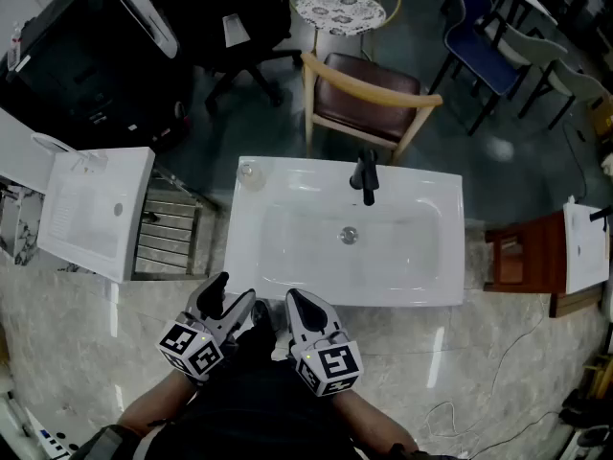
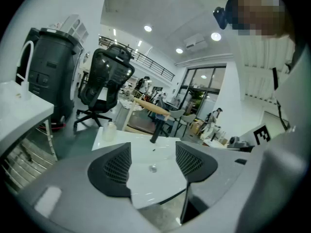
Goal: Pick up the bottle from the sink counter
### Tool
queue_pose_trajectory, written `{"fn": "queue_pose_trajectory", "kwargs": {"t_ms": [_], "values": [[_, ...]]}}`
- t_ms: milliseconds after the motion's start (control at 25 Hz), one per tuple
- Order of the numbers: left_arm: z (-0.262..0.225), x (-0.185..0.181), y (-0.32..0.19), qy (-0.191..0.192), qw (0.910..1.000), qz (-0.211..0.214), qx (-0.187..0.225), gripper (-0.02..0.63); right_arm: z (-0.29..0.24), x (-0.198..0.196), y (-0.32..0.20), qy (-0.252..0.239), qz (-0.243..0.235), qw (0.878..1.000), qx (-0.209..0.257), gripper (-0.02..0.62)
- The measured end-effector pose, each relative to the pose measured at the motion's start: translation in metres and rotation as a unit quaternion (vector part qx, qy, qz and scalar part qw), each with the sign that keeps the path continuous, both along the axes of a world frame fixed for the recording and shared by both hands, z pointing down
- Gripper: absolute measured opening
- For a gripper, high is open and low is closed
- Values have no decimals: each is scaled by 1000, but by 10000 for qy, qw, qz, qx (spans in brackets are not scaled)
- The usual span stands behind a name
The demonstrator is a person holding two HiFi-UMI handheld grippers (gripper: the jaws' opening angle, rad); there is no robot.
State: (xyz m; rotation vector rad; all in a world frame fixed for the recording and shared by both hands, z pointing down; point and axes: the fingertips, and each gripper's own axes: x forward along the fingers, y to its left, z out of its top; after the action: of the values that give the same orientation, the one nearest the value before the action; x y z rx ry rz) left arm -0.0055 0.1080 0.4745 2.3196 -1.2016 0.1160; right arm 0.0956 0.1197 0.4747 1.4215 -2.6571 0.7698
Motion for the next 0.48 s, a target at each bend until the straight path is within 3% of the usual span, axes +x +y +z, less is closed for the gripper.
{"fn": "queue_pose_trajectory", "kwargs": {"t_ms": [80,200,320,480], "values": [[-18,7,14,83,9996,241,120,222,-11,-5,9,69,79,9999,48,8],[-40,2,24,-139,9976,484,482,0,-23,-14,17,177,248,9995,104,8],[-51,-18,24,-421,9950,537,725,0,-27,-30,21,279,395,9988,112,8],[-53,-48,21,-224,9967,402,663,0,-38,-47,25,512,474,9973,214,8]]}}
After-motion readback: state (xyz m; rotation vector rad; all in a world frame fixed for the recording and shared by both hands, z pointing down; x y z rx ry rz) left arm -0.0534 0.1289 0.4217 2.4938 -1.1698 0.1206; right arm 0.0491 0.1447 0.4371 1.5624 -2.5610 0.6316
